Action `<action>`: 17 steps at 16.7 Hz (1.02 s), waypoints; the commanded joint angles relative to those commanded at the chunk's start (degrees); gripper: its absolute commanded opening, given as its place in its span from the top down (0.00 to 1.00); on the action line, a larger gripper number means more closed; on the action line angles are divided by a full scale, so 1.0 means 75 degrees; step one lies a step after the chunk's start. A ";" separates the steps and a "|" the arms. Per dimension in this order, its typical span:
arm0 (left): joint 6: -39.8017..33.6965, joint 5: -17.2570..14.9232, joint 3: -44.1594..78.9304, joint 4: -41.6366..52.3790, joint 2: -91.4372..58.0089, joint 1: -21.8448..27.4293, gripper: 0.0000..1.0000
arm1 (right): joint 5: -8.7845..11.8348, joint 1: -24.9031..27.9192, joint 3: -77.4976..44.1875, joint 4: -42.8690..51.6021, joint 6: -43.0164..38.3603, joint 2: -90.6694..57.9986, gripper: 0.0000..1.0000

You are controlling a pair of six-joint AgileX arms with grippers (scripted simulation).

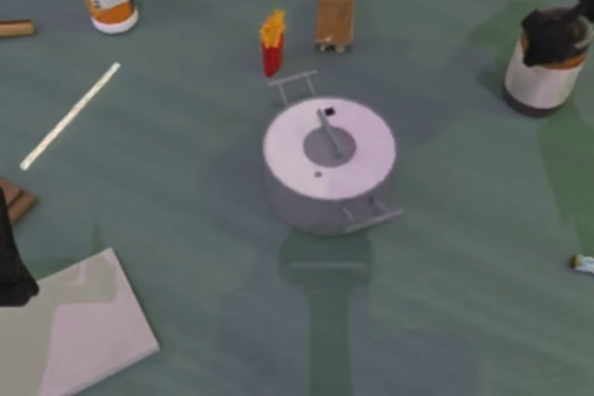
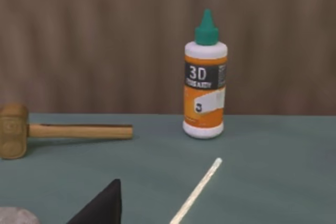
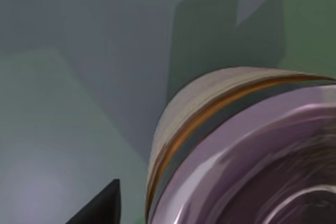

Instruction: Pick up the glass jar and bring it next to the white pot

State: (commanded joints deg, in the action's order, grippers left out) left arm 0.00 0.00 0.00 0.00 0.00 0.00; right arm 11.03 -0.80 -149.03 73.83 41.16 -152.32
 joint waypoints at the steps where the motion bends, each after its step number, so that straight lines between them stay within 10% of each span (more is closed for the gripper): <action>1: 0.0000 0.0000 0.0000 0.0000 0.0000 0.0000 0.00 | -0.0006 0.0025 0.0166 -0.0195 -0.0026 -0.0025 0.00; 8: 0.0000 0.0000 0.0000 0.0000 0.0000 0.0000 0.00 | -0.0022 0.0088 0.0578 -0.0680 -0.0090 -0.0086 0.00; 17: 0.0000 0.0000 0.0000 0.0000 0.0000 0.0000 0.00 | -0.0022 0.0088 0.0578 -0.0680 -0.0090 -0.0086 0.68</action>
State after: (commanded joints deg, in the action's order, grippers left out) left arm 0.00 0.00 0.00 0.00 0.00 0.00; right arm 10.87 -0.14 -144.70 68.73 40.48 -152.96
